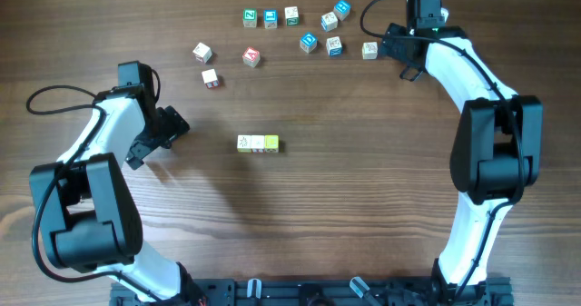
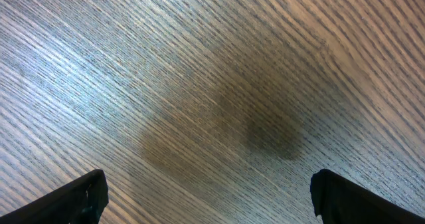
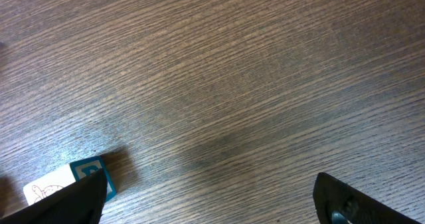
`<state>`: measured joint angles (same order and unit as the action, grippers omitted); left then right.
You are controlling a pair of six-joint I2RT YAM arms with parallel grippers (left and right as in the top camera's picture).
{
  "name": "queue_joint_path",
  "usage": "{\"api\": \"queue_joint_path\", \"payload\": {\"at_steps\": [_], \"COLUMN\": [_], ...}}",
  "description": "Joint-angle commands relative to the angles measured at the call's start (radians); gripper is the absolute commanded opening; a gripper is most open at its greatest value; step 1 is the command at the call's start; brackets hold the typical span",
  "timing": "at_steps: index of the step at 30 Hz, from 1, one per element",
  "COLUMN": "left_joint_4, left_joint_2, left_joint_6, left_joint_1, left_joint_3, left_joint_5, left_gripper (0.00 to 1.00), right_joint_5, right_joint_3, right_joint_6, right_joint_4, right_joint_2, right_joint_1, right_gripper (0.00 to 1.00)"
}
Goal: Form a horizontal line
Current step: 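Raise the right gripper and withdraw it to the back right, then reach the left gripper forward to the cream block marked '1' near the cluster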
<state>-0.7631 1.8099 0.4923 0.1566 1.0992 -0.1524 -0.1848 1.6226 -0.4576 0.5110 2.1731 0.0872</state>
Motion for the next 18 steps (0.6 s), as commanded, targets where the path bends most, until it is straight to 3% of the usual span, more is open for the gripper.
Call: {"api": "queue_joint_path", "payload": {"at_steps": [1, 5, 13, 14, 18], "left_joint_4": [0.0, 0.007, 0.016, 0.046, 0.154], "left_joint_2": [0.01, 0.01, 0.01, 0.01, 0.01], "left_joint_6": [0.014, -0.024, -0.023, -0.004, -0.005], "left_joint_1": [0.005, 0.005, 0.005, 0.005, 0.005], "left_joint_3": [0.0, 0.0, 0.0, 0.0, 0.0], "left_joint_5": [0.005, -0.071, -0.069, -0.053, 0.264], "left_gripper": [1.0, 1.0, 1.0, 1.0, 1.0], "right_joint_5": [-0.02, -0.02, -0.02, -0.02, -0.02], "right_joint_3": [-0.008, -0.008, -0.008, -0.008, -0.008], "right_joint_6": [0.012, 0.012, 0.012, 0.012, 0.012], "right_joint_4": [-0.004, -0.003, -0.003, -0.004, -0.004], "right_joint_2": [-0.004, -0.004, -0.004, -0.004, -0.004], "right_joint_1": [0.003, 0.003, 0.003, 0.003, 0.003], "right_gripper": [1.0, 1.0, 1.0, 1.0, 1.0]}}
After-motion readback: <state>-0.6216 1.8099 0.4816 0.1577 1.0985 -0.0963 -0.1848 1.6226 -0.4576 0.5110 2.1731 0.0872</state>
